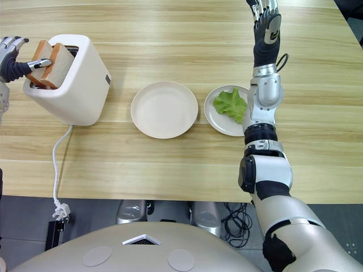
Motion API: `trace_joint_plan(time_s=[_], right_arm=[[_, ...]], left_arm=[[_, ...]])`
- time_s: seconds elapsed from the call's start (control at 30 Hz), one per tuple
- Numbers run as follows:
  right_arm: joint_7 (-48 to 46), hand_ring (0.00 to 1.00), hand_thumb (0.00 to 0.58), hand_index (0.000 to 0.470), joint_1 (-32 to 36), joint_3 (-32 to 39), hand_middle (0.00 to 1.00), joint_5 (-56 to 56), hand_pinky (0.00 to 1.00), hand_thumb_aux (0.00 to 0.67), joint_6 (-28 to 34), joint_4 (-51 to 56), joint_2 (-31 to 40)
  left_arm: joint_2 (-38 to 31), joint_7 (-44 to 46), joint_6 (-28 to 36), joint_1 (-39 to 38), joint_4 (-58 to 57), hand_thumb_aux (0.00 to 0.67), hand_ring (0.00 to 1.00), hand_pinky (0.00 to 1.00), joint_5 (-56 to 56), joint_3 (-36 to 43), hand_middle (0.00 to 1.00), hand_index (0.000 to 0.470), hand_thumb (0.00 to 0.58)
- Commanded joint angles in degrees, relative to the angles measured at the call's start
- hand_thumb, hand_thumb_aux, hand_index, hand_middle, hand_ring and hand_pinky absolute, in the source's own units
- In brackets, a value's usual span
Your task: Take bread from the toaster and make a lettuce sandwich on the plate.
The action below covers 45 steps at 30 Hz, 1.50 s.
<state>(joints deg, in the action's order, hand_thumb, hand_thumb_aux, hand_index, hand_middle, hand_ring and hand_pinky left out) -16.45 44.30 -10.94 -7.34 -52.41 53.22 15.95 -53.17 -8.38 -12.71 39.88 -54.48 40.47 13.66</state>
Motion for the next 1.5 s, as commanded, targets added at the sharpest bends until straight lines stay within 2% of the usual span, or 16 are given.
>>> trace_joint_plan(time_s=[0.03,0.4,0.43,0.47,0.5,0.53,0.57,0.6,1.13,1.5], right_arm=[[0.1,0.00,0.000,0.000,-0.5,0.5,0.00,0.6,0.00,0.000,0.7,-0.8,-0.3],[0.3,0.00,0.000,0.000,-0.3,1.0,0.00,0.5,0.00,0.000,0.8,-1.0,-0.3],[0.3,0.00,0.000,0.000,-0.3,1.1,0.00,0.5,0.00,0.000,0.8,-1.1,-0.3],[0.3,0.00,0.000,0.000,-0.3,1.1,0.00,0.5,0.00,0.000,0.8,-1.1,-0.3],[0.4,0.00,0.000,0.000,-0.3,1.1,0.00,0.5,0.00,0.000,0.8,-1.1,-0.2],[0.4,0.00,0.000,0.000,-0.3,1.2,0.00,0.5,0.00,0.000,0.8,-1.2,-0.2],[0.4,0.00,0.000,0.000,-0.4,1.2,0.00,0.5,0.00,0.000,0.8,-1.3,-0.2],[0.4,0.00,0.000,0.000,-0.4,1.2,0.00,0.5,0.00,0.000,0.8,-1.3,-0.2],[0.6,0.00,0.000,0.000,-0.6,1.4,0.00,0.8,0.00,0.000,1.1,-1.4,-0.1],[1.1,0.00,0.000,0.000,-0.8,1.4,0.00,1.5,0.00,0.000,1.3,-1.8,-0.1]], left_arm=[[-0.8,1.3,0.8,-1.3,-0.6,0.000,0.00,0.00,-0.2,0.7,0.00,0.000,0.000],[-1.7,3.0,0.5,-2.3,1.1,0.000,0.00,0.00,0.6,2.0,0.00,0.000,0.000],[-1.8,3.3,0.3,-2.5,1.6,0.008,0.00,0.00,1.1,2.5,0.00,0.005,0.014],[-1.8,3.7,0.0,-2.7,2.1,0.068,0.00,0.00,1.2,2.7,0.00,0.047,0.112],[-1.9,4.1,-0.1,-2.8,2.5,0.215,0.00,0.00,1.2,3.0,0.00,0.148,0.313],[-2.1,4.3,-0.1,-2.9,3.0,0.381,0.00,0.00,1.4,3.3,0.00,0.262,0.472],[-2.3,4.3,-0.1,-3.2,3.7,0.381,0.00,0.00,1.2,3.2,0.00,0.262,0.472],[-2.5,4.5,-0.1,-3.4,4.3,0.670,0.00,0.00,1.1,3.2,0.00,0.460,0.580],[-0.4,6.1,-1.5,-3.9,7.0,0.670,0.00,0.00,-0.1,3.1,0.00,0.460,0.580],[2.8,7.3,-3.7,-3.2,7.2,0.670,0.00,0.00,-8.1,-2.3,0.00,0.460,0.580]])
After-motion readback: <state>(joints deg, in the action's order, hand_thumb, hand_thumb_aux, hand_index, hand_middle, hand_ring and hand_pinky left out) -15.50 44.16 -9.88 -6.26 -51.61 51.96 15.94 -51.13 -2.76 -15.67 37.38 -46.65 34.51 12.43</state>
